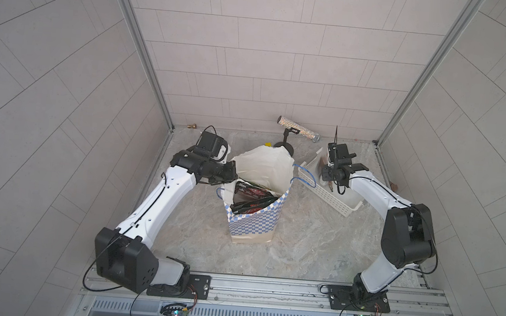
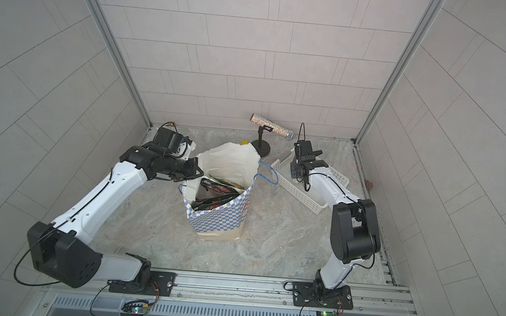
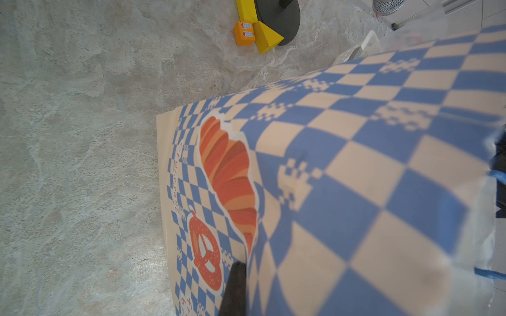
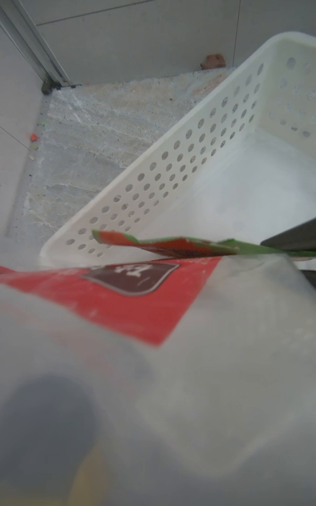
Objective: Place the condiment packets inside the bag
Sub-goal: Pick up the condiment packet from the storage box.
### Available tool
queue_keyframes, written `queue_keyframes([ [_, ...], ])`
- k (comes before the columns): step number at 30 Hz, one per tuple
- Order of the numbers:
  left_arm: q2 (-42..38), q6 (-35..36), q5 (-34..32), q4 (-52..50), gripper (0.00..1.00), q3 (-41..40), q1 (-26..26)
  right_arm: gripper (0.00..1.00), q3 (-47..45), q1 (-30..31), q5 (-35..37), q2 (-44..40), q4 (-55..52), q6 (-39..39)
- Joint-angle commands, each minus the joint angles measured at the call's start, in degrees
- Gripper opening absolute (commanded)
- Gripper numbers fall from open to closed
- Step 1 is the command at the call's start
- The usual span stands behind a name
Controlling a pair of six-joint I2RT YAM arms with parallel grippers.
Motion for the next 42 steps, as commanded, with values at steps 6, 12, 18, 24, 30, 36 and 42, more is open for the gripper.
queue_keyframes([
  [6,-0.37,0.9,0.93,-0.9,0.0,0.26,-0.47,0.56,0.13,-0.18,1.45,-2.4,3.0,2.6],
  [12,-0.32,0.9,1.07,-0.94,0.0,0.26,-0.51,0.5,-2.39,-2.93,-2.1,-2.85,4.95,4.01],
  [18,-0.06,1.03,0.89,-0.99,0.0,0.22,-0.5,0.38,-5.7,-4.73,-5.62,-4.91,6.85,4.73],
  [24,-0.07,0.91,0.89,-0.96,0.0,0.21,-0.49,0.37,-8.0,-5.44,-7.09,-6.46,5.98,4.84],
  [30,0.18,0.77,1.12,-0.95,0.0,0.33,-0.5,0.11,-11.07,-5.9,-7.16,-10.01,6.31,4.54],
  [36,0.05,0.73,1.08,-0.97,0.0,0.28,-0.51,0.0,-9.73,-6.66,-4.56,-11.87,2.41,3.53],
  [42,0.33,0.78,1.51,-1.0,0.0,0.46,-0.49,0.0,-5.51,-4.48,-1.44,-20.24,-4.15,0.49],
])
